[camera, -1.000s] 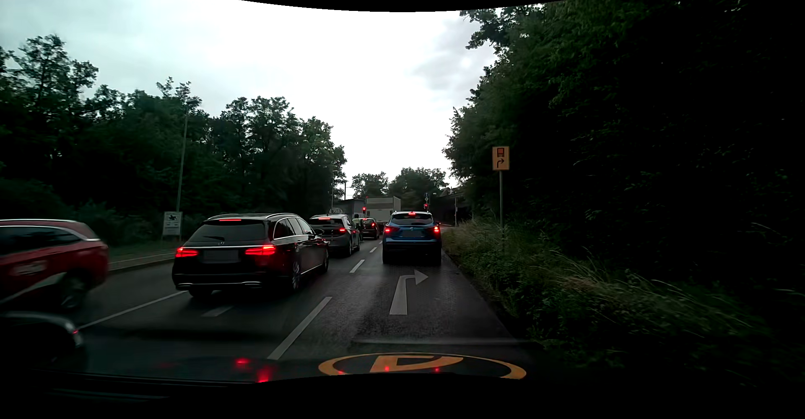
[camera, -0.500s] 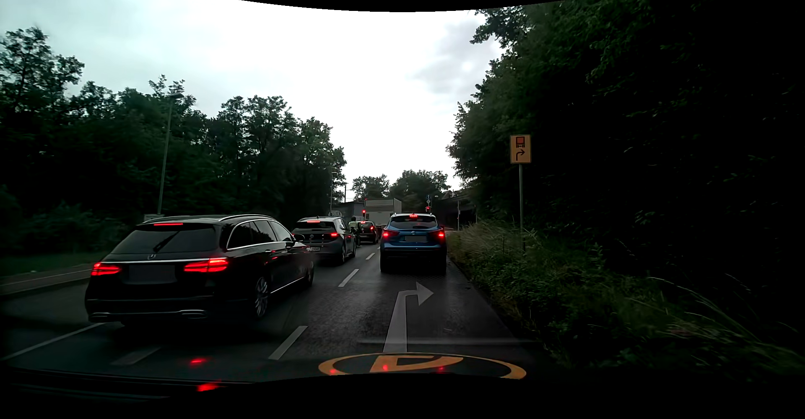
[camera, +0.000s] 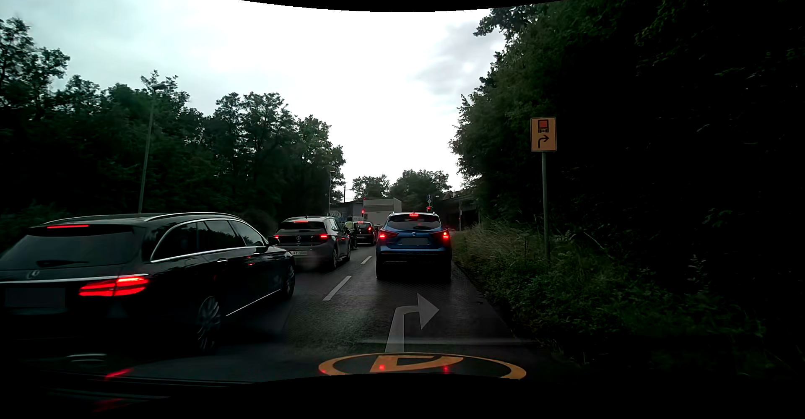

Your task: Follow the waypoints while adhering to traffic rules and regulations

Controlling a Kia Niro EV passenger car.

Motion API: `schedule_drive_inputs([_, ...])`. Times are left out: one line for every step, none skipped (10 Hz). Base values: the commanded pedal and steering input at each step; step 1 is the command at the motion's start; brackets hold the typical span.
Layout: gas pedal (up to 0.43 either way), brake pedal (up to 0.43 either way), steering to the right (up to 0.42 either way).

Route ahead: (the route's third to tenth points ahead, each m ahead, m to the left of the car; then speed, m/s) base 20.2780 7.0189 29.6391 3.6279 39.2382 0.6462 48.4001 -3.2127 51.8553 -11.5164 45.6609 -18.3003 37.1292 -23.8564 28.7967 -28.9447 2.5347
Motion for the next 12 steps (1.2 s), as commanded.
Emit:
schedule_drive_inputs([0.0, 0.0, -0.004])
schedule_drive_inputs([0.0, 0.0, -0.004])
schedule_drive_inputs([0.0, 0.0, -0.004])
schedule_drive_inputs([0.0, 0.0, -0.004])
schedule_drive_inputs([0.0, 0.0, -0.004])
schedule_drive_inputs([0.0, 0.0, -0.004])
schedule_drive_inputs([0.0, 0.0, -0.004])
schedule_drive_inputs([0.0, 0.0, -0.004])
schedule_drive_inputs([0.0, 0.0, -0.004])
schedule_drive_inputs([0.0, 0.0, -0.004])
schedule_drive_inputs([0.0, 0.0, -0.004])
schedule_drive_inputs([0.0, 0.0, -0.004])
